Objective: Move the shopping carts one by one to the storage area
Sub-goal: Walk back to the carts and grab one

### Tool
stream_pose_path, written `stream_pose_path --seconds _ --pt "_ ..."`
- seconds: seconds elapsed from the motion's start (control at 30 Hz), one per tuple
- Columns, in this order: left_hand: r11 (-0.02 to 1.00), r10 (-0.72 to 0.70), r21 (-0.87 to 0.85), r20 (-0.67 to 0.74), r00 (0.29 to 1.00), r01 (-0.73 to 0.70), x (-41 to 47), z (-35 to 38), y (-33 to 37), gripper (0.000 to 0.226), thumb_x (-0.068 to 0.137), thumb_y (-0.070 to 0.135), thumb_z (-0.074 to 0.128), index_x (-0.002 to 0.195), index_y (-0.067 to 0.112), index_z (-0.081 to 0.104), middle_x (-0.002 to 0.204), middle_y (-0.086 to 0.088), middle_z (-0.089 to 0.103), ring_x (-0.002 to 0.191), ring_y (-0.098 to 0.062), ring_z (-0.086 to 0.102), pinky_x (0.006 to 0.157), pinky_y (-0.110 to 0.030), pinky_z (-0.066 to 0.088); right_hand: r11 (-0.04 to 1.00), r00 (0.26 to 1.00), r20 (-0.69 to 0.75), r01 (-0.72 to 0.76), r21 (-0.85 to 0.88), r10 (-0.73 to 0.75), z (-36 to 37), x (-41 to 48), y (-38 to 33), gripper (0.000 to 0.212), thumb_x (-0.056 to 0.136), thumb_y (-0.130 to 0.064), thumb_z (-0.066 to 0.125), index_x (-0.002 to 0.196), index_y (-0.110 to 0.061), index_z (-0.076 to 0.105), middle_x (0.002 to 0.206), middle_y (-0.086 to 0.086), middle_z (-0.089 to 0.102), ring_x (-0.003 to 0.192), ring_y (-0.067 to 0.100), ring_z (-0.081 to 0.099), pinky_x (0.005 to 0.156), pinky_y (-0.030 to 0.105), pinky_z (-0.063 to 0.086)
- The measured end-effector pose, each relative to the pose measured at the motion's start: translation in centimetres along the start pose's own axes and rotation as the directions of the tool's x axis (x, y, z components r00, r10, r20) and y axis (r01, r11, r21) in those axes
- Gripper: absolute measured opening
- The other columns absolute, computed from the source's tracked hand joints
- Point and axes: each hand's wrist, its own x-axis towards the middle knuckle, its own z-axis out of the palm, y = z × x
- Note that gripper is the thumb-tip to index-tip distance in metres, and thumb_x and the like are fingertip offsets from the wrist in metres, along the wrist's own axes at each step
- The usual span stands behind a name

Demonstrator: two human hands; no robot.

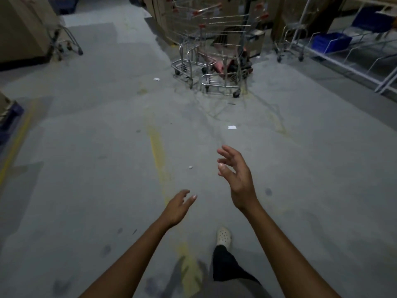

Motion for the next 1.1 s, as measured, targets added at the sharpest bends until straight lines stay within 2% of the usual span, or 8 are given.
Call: stream_pose_path --seconds 0.13,0.23,0.37,0.5,0.63,0.77,0.93,1.1 --pt "0.984 0.161 -0.058 -0.107 0.981 -0.168 10.5 -3.9 10.5 0.060 0.095 0.059 0.047 0.143 0.023 0.046 0.148 0.003 0.048 0.128 -0.012 0.050 0.097 -0.026 0.038 0.986 0.990 0.001 -0.144 -0.082 0.144 -1.4 13.0 6.3 0.067 0.077 -0.061 0.057 0.136 -0.029 0.051 0.129 -0.012 0.060 0.110 0.003 0.060 0.093 0.039 0.054" --pt "0.944 0.307 -0.062 -0.195 0.931 -0.324 16.7 -8.1 18.6 0.072 0.090 0.072 0.045 0.145 0.027 0.044 0.146 0.008 0.048 0.126 -0.002 0.048 0.100 -0.025 0.040 0.960 0.968 0.017 -0.244 -0.139 0.249 -2.3 21.7 10.5 0.064 0.075 -0.064 0.061 0.130 -0.032 0.053 0.126 -0.006 0.063 0.104 0.006 0.062 0.092 0.042 0.055" --pt "0.869 0.449 -0.053 -0.335 0.828 -0.493 23.9 -13.9 25.8 0.068 0.088 0.067 0.041 0.144 0.029 0.042 0.143 0.011 0.048 0.129 0.004 0.045 0.097 -0.011 0.040 0.905 0.926 0.081 -0.337 -0.261 0.368 -2.7 31.1 15.3 0.045 0.093 -0.042 0.066 0.133 -0.028 0.052 0.131 0.004 0.061 0.103 0.016 0.062 0.090 0.040 0.054" --pt "0.848 0.468 -0.045 -0.403 0.786 -0.528 33.2 -18.3 28.0 0.067 0.089 0.065 0.042 0.145 0.029 0.042 0.144 0.008 0.048 0.129 0.004 0.045 0.099 -0.012 0.041 0.876 0.908 0.096 -0.360 -0.320 0.408 -1.6 40.7 19.3 0.046 0.095 -0.038 0.064 0.136 -0.023 0.051 0.131 0.004 0.059 0.101 0.015 0.060 0.090 0.035 0.051" --pt "0.875 0.416 -0.072 -0.399 0.817 -0.480 45.9 -21.9 26.5 0.069 0.088 0.068 0.042 0.145 0.030 0.042 0.147 0.010 0.046 0.126 0.009 0.044 0.097 -0.015 0.040 0.892 0.922 0.091 -0.334 -0.305 0.376 1.1 52.8 22.3 0.045 0.095 -0.036 0.064 0.136 -0.023 0.052 0.132 0.004 0.059 0.102 0.015 0.060 0.091 0.037 0.053" --pt "0.928 0.277 -0.140 -0.361 0.891 -0.345 58.5 -25.6 24.1 0.067 0.092 0.063 0.047 0.147 0.025 0.042 0.148 0.007 0.046 0.127 -0.005 0.048 0.099 -0.025 0.040 0.923 0.942 0.098 -0.287 -0.257 0.321 5.2 65.8 22.4 0.042 0.094 -0.037 0.066 0.133 -0.028 0.052 0.131 0.004 0.060 0.104 0.012 0.061 0.094 0.044 0.054" --pt "0.980 0.080 -0.157 -0.262 0.962 -0.124 71.0 -31.2 21.8 0.062 0.095 0.060 0.048 0.145 0.023 0.044 0.146 -0.001 0.050 0.126 -0.016 0.052 0.100 -0.030 0.041 0.978 0.980 0.126 -0.132 -0.162 0.153 10.8 80.6 16.1 0.054 0.079 -0.055 0.061 0.128 -0.033 0.053 0.125 -0.009 0.062 0.106 0.006 0.062 0.092 0.041 0.055" --pt "0.989 -0.069 -0.139 -0.112 0.991 0.053 79.9 -36.6 19.1 0.078 0.083 0.072 0.043 0.142 0.021 0.047 0.145 -0.008 0.051 0.130 -0.022 0.050 0.101 -0.033 0.040 0.999 0.984 0.173 0.043 -0.021 -0.039 15.2 92.3 10.0 0.061 0.082 -0.054 0.058 0.137 -0.028 0.051 0.132 -0.011 0.060 0.113 0.008 0.060 0.088 0.035 0.055"
